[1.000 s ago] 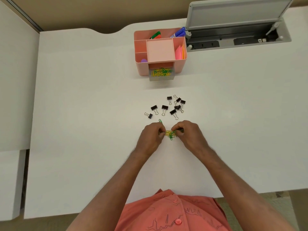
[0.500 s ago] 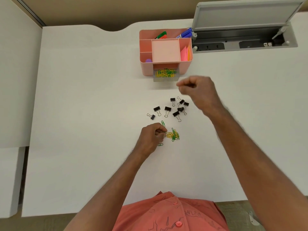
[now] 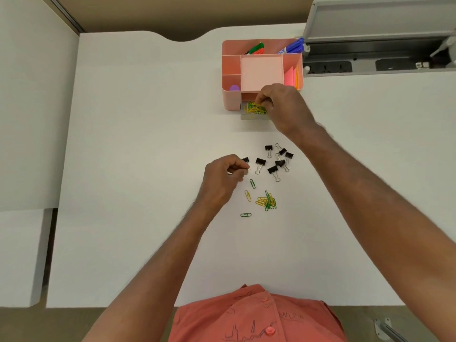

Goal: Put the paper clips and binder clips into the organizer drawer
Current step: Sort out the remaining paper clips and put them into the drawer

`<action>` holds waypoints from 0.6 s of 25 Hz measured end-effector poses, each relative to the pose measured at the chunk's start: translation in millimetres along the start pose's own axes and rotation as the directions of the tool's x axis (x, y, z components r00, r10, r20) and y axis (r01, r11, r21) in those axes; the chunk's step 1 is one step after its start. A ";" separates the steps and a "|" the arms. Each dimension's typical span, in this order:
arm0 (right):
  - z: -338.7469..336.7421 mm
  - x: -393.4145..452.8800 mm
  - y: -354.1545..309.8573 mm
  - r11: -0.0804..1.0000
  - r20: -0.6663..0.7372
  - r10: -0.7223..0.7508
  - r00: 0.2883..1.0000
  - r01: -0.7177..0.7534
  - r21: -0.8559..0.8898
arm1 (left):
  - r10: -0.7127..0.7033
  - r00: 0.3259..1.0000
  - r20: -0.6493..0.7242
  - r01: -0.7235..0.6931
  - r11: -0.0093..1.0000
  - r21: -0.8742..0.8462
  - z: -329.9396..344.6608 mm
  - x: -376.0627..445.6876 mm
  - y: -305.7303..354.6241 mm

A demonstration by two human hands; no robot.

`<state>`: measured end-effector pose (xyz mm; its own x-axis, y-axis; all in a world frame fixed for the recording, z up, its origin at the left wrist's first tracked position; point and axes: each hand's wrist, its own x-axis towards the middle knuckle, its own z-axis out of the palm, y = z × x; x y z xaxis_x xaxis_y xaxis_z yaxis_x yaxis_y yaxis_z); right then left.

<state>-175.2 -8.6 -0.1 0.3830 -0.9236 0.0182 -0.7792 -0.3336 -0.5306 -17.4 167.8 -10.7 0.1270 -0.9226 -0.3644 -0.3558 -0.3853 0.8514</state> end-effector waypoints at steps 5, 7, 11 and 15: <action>-14.0 -30.6 3.8 0.972 -0.203 0.092 0.975 -0.045 0.229 | 0.148 0.985 -0.091 -0.144 0.988 0.050 -7.9 38.9 34.4; -16.4 -55.7 5.2 0.953 -0.272 0.144 0.951 -0.059 0.296 | 0.273 0.953 -0.133 -0.258 0.959 0.120 -7.8 67.5 51.7; -13.3 -116.0 9.0 0.903 -0.244 0.298 0.923 -0.190 0.384 | 0.470 0.878 -0.091 -0.403 0.829 0.388 -1.8 122.5 76.2; -10.0 -160.1 15.5 0.888 -0.178 0.351 0.919 -0.266 0.376 | 0.501 0.865 -0.013 -0.418 0.735 0.534 6.5 142.0 73.4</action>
<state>-253.5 132.2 -2.8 -0.0100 -0.9998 -0.0185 -0.6069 0.0208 -0.7945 -31.5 8.7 -2.4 -0.0563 -0.9916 0.1166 -0.8088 0.1137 0.5770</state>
